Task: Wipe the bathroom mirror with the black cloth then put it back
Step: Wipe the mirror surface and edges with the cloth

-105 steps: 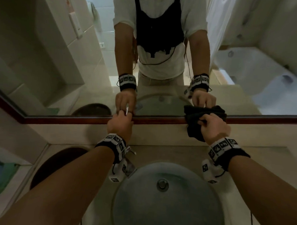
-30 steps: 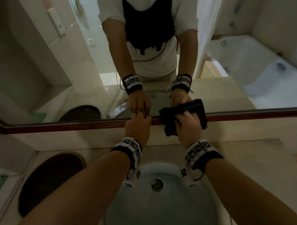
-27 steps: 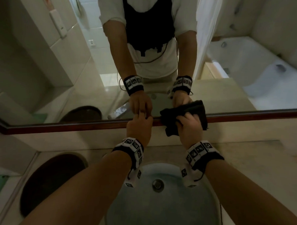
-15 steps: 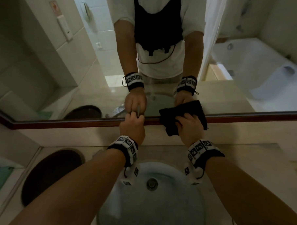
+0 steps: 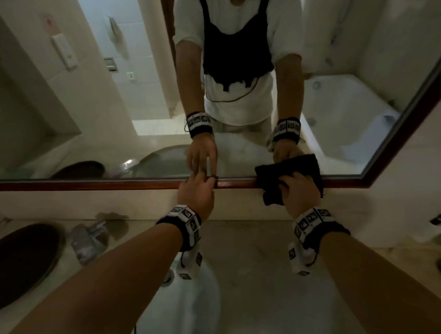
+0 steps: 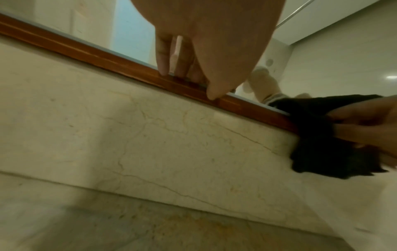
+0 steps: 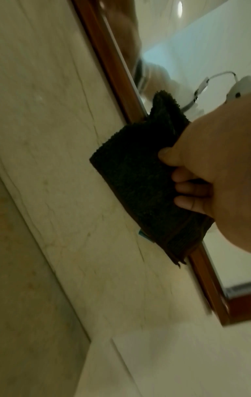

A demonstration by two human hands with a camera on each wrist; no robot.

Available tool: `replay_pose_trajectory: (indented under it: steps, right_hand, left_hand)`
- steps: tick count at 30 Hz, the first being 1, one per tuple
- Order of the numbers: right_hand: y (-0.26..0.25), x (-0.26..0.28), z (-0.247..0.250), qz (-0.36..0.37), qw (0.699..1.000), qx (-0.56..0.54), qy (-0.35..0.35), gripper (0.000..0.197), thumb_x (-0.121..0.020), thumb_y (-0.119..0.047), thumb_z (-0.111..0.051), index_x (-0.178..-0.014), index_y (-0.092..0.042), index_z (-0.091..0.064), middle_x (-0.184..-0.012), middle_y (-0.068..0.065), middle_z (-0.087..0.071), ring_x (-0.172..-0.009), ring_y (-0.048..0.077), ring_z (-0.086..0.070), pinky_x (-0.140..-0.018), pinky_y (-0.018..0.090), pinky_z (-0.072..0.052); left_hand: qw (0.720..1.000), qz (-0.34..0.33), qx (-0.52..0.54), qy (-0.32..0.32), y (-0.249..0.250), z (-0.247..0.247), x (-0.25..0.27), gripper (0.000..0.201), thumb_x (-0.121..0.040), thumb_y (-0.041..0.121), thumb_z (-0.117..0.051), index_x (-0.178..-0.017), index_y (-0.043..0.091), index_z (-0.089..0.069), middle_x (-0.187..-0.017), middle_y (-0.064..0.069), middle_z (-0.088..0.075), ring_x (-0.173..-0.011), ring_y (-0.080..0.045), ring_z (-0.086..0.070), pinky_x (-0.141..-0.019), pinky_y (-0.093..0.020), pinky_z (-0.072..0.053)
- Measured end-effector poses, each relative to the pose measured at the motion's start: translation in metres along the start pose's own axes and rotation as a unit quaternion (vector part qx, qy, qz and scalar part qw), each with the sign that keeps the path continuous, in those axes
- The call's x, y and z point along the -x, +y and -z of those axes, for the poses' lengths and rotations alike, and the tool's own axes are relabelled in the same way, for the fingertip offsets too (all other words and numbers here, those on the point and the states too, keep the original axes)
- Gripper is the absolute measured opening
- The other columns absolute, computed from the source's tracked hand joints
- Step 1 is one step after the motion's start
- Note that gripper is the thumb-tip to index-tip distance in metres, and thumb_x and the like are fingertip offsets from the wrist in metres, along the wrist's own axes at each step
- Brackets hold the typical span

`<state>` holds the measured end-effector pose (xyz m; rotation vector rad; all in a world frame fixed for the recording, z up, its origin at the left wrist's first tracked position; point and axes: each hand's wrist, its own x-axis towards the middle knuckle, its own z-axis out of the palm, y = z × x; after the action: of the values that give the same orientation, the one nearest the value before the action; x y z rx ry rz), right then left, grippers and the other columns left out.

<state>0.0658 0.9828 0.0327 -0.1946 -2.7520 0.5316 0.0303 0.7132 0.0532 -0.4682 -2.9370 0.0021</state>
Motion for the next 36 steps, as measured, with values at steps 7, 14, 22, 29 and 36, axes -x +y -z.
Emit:
replay_pose_trajectory:
  steps: [7, 14, 22, 29, 36]
  right_hand:
    - [0.069, -0.002, 0.029, -0.058, 0.998, 0.023, 0.004, 0.024, -0.097, -0.022, -0.056, -0.115, -0.016, -0.072, -0.116, 0.012, -0.065, -0.108, 0.038, -0.053, -0.083, 0.043, -0.049]
    - [0.06, -0.001, 0.013, -0.056, 0.996, 0.0, 0.074, 0.018, -0.092, -0.011, -0.061, -0.104, -0.005, -0.073, -0.105, 0.019, -0.065, -0.098, 0.043, -0.054, -0.079, 0.046, -0.049]
    - [0.0, 0.002, -0.023, -0.009, 0.994, -0.022, 0.104, 0.013, -0.088, -0.008, -0.066, -0.097, -0.007, -0.075, -0.095, 0.016, -0.065, -0.086, 0.041, -0.058, -0.071, 0.041, -0.049]
    - [-0.063, 0.002, -0.05, 0.072, 0.99, -0.083, 0.084, 0.01, -0.087, -0.014, -0.068, -0.092, -0.013, -0.076, -0.085, 0.007, -0.064, -0.081, 0.032, -0.059, -0.066, 0.036, -0.052]
    - [-0.043, 0.003, -0.04, 0.123, 0.984, -0.098, 0.08, 0.012, -0.087, -0.02, -0.066, -0.094, -0.021, -0.075, -0.087, -0.001, -0.069, -0.085, 0.024, -0.061, -0.067, 0.03, -0.05]
  left_hand:
    - [0.999, 0.01, 0.009, 0.041, 0.01, -0.001, -0.008, 0.019, -0.091, 0.027, -0.064, -0.105, 0.015, -0.068, -0.102, -0.014, -0.062, -0.083, -0.036, -0.062, -0.055, -0.034, -0.045]
    - [0.999, 0.022, -0.013, 0.031, 0.013, -0.006, -0.009, 0.018, -0.084, 0.018, -0.07, -0.101, 0.012, -0.069, -0.094, -0.015, -0.061, -0.084, -0.036, -0.061, -0.051, -0.031, -0.032]
    - [0.998, 0.017, -0.021, 0.05, 0.013, -0.006, -0.009, 0.016, -0.086, 0.014, -0.063, -0.101, 0.011, -0.066, -0.097, -0.015, -0.059, -0.085, -0.034, -0.059, -0.055, -0.033, -0.03]
    - [0.999, 0.017, -0.027, 0.042, 0.02, 0.001, -0.007, 0.02, -0.082, 0.012, -0.064, -0.102, 0.013, -0.067, -0.096, -0.013, -0.061, -0.078, -0.032, -0.06, -0.051, -0.03, -0.032]
    - [0.998, 0.031, -0.05, 0.017, 0.025, 0.01, -0.013, 0.022, -0.087, 0.014, -0.064, -0.109, 0.014, -0.065, -0.094, -0.012, -0.057, -0.082, -0.034, -0.058, -0.052, -0.032, -0.033]
